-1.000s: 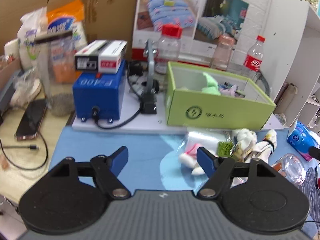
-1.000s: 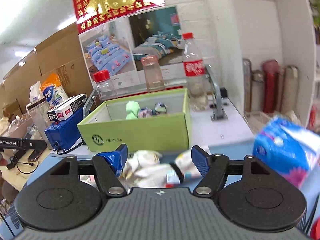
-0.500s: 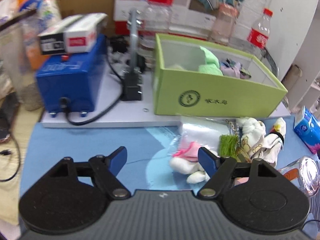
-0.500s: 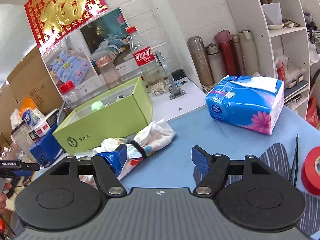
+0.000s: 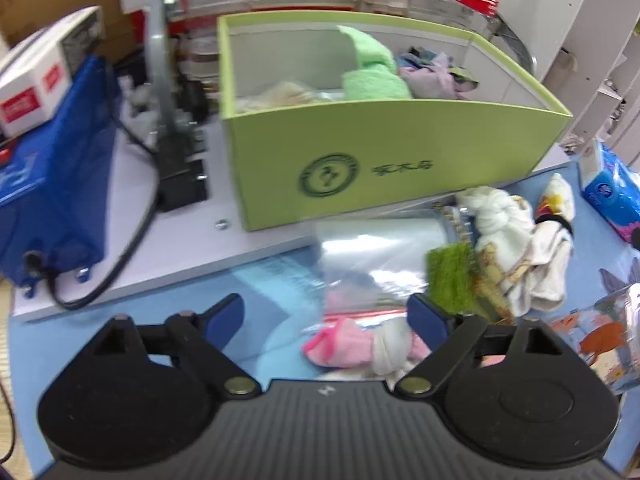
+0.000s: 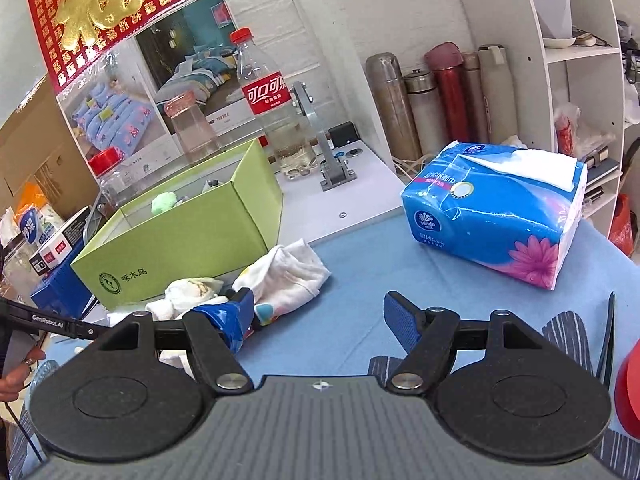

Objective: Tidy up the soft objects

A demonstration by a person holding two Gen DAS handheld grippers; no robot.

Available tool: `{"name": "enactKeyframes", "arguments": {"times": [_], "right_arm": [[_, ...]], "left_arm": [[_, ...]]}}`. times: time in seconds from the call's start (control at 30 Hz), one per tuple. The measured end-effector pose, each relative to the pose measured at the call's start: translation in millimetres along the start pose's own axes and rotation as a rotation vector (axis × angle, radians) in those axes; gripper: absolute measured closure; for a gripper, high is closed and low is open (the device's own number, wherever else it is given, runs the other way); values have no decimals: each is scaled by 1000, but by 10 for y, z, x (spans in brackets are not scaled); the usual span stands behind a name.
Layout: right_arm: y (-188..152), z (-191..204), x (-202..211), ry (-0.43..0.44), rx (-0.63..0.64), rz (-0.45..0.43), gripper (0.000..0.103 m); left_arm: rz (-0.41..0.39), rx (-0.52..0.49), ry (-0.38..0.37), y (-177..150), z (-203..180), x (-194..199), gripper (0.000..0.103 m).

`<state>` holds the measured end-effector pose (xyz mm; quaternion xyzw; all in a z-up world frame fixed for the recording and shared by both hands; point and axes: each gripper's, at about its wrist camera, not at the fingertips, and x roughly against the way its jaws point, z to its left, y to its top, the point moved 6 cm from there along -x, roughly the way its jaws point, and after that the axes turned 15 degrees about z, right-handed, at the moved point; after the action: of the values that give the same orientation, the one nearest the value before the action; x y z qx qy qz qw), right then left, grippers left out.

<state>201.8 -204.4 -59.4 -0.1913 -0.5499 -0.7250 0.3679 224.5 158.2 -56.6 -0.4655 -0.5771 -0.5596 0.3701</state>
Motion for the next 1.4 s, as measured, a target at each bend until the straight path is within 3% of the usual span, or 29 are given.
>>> {"name": "enactKeyframes", "arguments": {"times": [0.07, 0.17, 0.23, 0.3, 0.47, 0.63, 0.77, 0.9, 0.97, 1.17, 1.4], "right_arm": [[22, 7, 3, -2, 1, 1, 45], [46, 50, 34, 2, 15, -9, 45], [49, 83, 52, 6, 22, -14, 45], [44, 119, 59, 14, 28, -16, 45], [29, 208, 73, 33, 42, -15, 45], [27, 265, 83, 47, 37, -17, 45], [-3, 284, 134, 42, 51, -18, 45], [-8, 180, 201, 17, 41, -21, 45], [5, 99, 235, -4, 31, -31, 44], [67, 40, 201, -11, 18, -32, 44], [290, 475, -250, -21, 199, 80, 44]], "left_arm": [[-19, 39, 50, -103, 161, 40, 1], [-48, 137, 60, -276, 449, 187, 1], [-65, 192, 211, -392, 649, 280, 1], [-76, 244, 282, -510, 796, 368, 1], [-146, 247, 40, -493, 603, 607, 1], [-83, 90, -65, -99, -19, 415, 1], [50, -37, -39, 80, -262, 38, 1], [112, -65, 75, 49, -144, -185, 1], [131, -37, 72, -19, -21, -182, 1], [127, 111, 152, -398, 506, -130, 1], [31, 260, 29, -615, 662, 33, 1]]}}
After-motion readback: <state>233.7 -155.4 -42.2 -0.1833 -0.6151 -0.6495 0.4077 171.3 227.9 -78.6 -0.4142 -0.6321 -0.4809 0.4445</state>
